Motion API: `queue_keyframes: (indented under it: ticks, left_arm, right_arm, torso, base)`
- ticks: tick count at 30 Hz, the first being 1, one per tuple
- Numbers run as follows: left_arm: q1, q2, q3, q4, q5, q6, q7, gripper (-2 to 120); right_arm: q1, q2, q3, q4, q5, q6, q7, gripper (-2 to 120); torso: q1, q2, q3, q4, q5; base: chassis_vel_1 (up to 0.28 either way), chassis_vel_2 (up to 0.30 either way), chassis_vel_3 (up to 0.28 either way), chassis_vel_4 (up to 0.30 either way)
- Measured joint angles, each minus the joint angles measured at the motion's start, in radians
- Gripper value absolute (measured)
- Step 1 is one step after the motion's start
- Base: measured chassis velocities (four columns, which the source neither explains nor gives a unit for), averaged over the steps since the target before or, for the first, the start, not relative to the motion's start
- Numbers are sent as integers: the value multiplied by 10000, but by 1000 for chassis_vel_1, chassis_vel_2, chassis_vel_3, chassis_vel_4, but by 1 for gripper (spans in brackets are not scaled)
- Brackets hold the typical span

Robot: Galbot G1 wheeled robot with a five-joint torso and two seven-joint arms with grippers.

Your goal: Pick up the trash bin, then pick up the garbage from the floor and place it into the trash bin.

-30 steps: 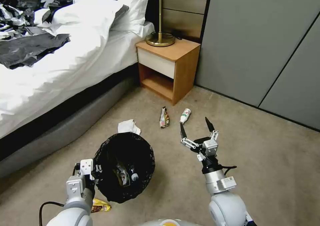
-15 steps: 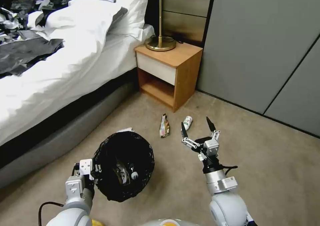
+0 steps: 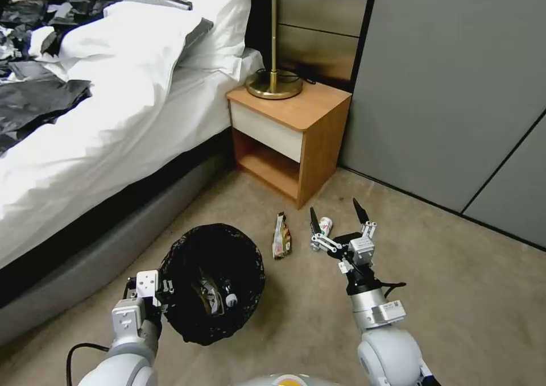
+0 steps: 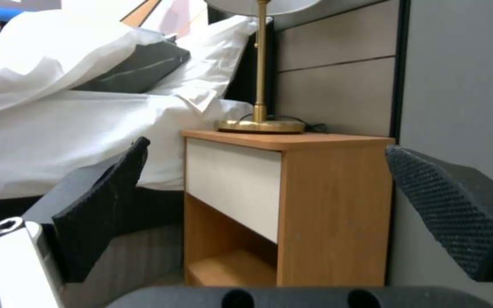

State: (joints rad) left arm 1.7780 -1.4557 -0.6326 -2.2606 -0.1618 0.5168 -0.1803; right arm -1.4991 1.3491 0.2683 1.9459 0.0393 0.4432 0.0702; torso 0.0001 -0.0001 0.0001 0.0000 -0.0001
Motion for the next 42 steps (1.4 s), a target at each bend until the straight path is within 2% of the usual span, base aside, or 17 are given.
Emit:
queue_keyframes:
  ticks: [10, 17, 25, 33, 38, 42]
  left_arm:
    - [53, 8, -11, 0, -14, 6, -6, 0]
    - [91, 18, -11, -3, -13, -3, -7, 0]
    - [103, 14, 15, -17, 27, -3, -21, 0]
    - [123, 11, -17, -45, 37, 16, -34, 0]
    - [90, 1, -47, -38, 38, 33, -46, 0]
    - [87, -5, -48, -19, 38, 36, -50, 0]
  right_arm:
    - [116, 12, 84, -51, -51, 163, -120, 100]
    - [582, -64, 168, -138, -79, -381, 163, 100]
    - [1435, -177, -56, -751, 417, -1781, 1007, 100]
    - [3116, -272, -531, -2520, 1407, -3183, 1837, 100]
    - [4111, -268, -955, -3978, 2328, -4870, 2236, 100]
    - [4540, -209, -1123, -4756, 2784, -5390, 2263, 100]
  torso:
    - [-2, 0, -2, -1, 1]
    - [-1, 0, -2, 0, 1]
    - [-1, 1, -1, -1, 1]
    - [-1, 0, -1, 1, 1]
    - [-1, 0, 0, 1, 1]
    - [-1, 0, 0, 1, 2]
  base:
    - [-18, 16, 14, -11]
    - [0, 0, 0, 0]
    - [0, 0, 0, 0]
    - [0, 0, 0, 0]
    - [0, 0, 0, 0]
    - [0, 0, 0, 0]
